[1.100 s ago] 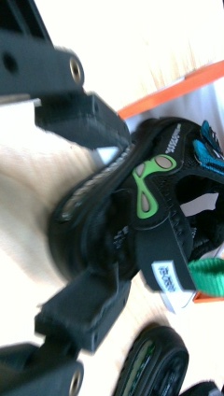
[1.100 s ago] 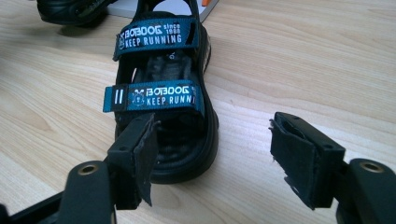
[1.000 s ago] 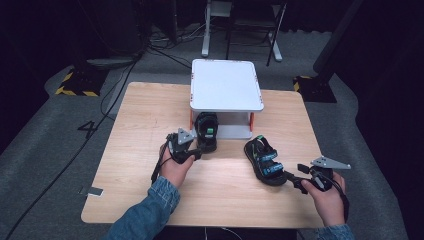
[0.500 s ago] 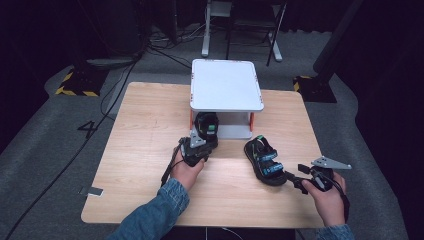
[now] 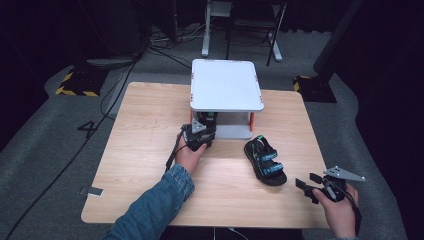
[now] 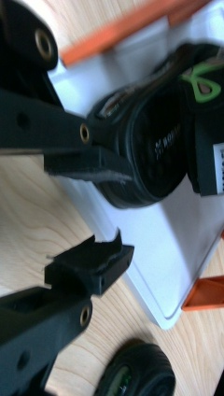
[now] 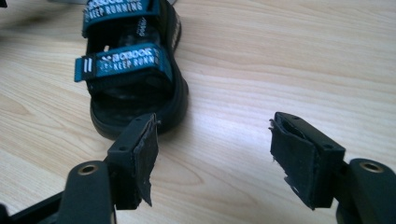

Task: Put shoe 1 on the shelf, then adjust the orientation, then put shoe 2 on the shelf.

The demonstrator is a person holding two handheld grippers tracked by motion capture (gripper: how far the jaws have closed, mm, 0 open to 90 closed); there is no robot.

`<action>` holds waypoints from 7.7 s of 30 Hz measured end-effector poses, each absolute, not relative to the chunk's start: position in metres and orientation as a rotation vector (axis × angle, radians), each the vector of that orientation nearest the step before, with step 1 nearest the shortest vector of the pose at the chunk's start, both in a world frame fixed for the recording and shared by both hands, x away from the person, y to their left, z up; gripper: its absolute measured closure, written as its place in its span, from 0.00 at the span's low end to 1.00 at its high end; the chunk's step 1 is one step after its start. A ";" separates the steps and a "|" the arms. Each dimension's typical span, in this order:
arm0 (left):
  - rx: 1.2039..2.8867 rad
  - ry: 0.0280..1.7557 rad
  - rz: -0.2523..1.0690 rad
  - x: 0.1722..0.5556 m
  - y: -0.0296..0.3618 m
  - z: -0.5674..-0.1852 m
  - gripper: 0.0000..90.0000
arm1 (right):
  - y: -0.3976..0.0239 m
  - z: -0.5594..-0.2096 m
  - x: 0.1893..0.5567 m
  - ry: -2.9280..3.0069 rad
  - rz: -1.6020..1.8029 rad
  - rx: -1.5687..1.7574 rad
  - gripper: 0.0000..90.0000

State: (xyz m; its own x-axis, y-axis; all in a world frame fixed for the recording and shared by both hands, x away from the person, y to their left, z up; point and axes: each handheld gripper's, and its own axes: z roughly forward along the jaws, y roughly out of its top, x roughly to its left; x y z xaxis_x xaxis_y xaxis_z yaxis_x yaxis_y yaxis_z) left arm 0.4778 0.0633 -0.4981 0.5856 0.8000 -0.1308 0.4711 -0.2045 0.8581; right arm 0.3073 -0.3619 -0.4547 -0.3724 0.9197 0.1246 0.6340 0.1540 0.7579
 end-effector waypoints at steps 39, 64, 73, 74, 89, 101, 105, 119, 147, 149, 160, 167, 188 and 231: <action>1.916 0.997 0.452 0.358 0.172 -0.391 0.27 | -0.327 -0.438 0.345 2.140 1.169 1.337 0.37; 1.904 1.211 0.522 0.348 0.251 -0.419 0.26 | -0.255 -0.432 0.399 2.079 1.223 1.303 0.21; 1.905 1.227 0.526 0.349 0.254 -0.422 0.26 | -0.230 -0.440 0.435 2.093 1.088 1.378 0.29; 1.913 1.222 0.527 0.350 0.255 -0.422 0.26 | -0.228 -0.441 0.438 2.109 1.062 1.383 0.31; 1.915 1.224 0.524 0.353 0.254 -0.424 0.26 | -0.232 -0.435 0.446 2.242 0.946 1.419 0.88; 1.926 1.232 0.514 0.355 0.252 -0.427 0.26 | -0.216 -0.404 0.445 2.328 1.082 1.077 0.86; 1.921 1.237 0.513 0.355 0.253 -0.428 0.26 | -0.193 -0.400 0.440 2.411 1.130 0.868 0.84; 1.927 1.247 0.503 0.355 0.254 -0.430 0.26 | -0.152 -0.407 0.396 2.642 1.271 0.470 0.77; 1.945 1.237 0.495 0.359 0.251 -0.433 0.26 | -0.151 -0.417 0.358 2.518 1.417 0.669 0.41; 1.944 1.237 0.497 0.360 0.251 -0.433 0.26 | -0.160 -0.416 0.360 2.423 1.347 0.820 0.42; 1.956 1.238 0.488 0.362 0.248 -0.436 0.26 | -0.160 -0.445 0.369 2.396 1.213 1.024 0.55; 1.948 1.245 0.489 0.361 0.251 -0.436 0.26 | -0.156 -0.445 0.370 2.412 1.244 1.000 0.72; 1.951 1.264 0.479 0.363 0.254 -0.442 0.26 | -0.150 -0.429 0.471 2.381 1.089 0.652 0.72; 1.960 1.260 0.479 0.365 0.248 -0.442 0.26 | -0.205 -0.428 0.387 2.431 1.211 0.900 0.53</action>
State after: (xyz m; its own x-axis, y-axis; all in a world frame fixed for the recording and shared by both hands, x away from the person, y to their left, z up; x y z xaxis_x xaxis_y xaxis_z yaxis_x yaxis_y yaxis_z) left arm 0.3653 0.2484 -0.4424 0.4466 0.8911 -0.0802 0.6131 -0.2396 0.7528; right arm 0.3873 -0.2048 -0.4279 -0.7670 0.6411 0.0263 0.4071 0.4546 0.7922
